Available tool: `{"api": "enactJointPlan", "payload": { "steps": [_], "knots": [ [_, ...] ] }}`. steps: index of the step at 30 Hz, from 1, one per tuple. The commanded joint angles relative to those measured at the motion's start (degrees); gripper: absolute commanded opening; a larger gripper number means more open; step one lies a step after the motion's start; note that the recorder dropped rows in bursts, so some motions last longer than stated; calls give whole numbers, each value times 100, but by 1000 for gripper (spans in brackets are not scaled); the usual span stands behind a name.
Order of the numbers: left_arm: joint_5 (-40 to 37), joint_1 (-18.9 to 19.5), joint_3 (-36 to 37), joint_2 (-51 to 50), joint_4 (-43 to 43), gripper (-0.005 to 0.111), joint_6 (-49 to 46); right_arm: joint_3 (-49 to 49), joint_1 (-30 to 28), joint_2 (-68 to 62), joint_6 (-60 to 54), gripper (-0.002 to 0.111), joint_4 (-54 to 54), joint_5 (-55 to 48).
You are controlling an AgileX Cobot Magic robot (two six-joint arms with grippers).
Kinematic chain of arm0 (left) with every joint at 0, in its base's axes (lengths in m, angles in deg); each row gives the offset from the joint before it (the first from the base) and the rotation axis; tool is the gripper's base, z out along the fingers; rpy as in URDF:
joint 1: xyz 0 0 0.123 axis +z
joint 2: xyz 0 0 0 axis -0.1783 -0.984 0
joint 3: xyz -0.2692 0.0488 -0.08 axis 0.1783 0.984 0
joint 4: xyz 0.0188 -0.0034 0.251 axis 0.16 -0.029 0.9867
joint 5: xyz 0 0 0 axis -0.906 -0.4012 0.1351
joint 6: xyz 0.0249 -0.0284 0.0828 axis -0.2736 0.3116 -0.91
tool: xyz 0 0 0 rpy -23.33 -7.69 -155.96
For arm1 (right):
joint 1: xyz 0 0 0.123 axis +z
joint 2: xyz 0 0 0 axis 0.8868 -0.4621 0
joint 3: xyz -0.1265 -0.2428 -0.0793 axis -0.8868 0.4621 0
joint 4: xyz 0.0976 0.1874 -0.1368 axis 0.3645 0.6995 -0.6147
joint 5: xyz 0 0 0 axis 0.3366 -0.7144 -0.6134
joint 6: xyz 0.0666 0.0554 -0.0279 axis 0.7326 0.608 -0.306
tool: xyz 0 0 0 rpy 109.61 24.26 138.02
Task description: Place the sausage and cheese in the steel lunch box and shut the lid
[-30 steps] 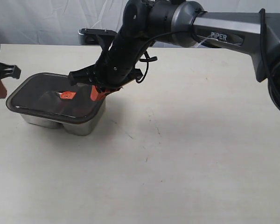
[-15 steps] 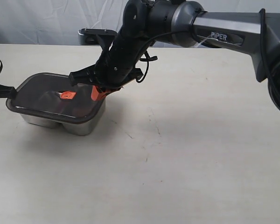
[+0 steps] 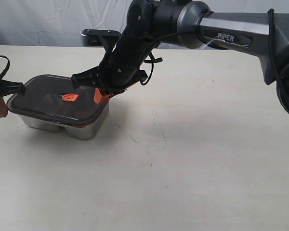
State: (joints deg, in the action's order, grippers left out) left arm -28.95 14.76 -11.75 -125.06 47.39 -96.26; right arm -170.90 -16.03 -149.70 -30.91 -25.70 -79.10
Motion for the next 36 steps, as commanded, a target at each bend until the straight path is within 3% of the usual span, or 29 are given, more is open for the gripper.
{"api": "enactJointPlan", "payload": {
  "steps": [1,11,18,25,31,36],
  "knots": [
    [341,-3,-46,-3,-308,0,-158,-38,1,11,-40,-1,-57,70],
    [-24,-3,-46,-294,-289,0,-162,-38,1,11,-40,-1,-57,26],
    [-253,-3,-84,153,97,0,-115,-38,1,11,-40,-1,-57,-20],
    [446,-3,-191,528,-429,0,-405,-38,1,8,-90,-1,-107,17],
    [508,-3,-485,-70,-1129,0,-1045,-38,1,-81,-90,-1,-182,154],
    [422,-3,-499,-434,-1129,0,-1045,-38,1,-338,-90,-1,-170,196]
  ]
}}
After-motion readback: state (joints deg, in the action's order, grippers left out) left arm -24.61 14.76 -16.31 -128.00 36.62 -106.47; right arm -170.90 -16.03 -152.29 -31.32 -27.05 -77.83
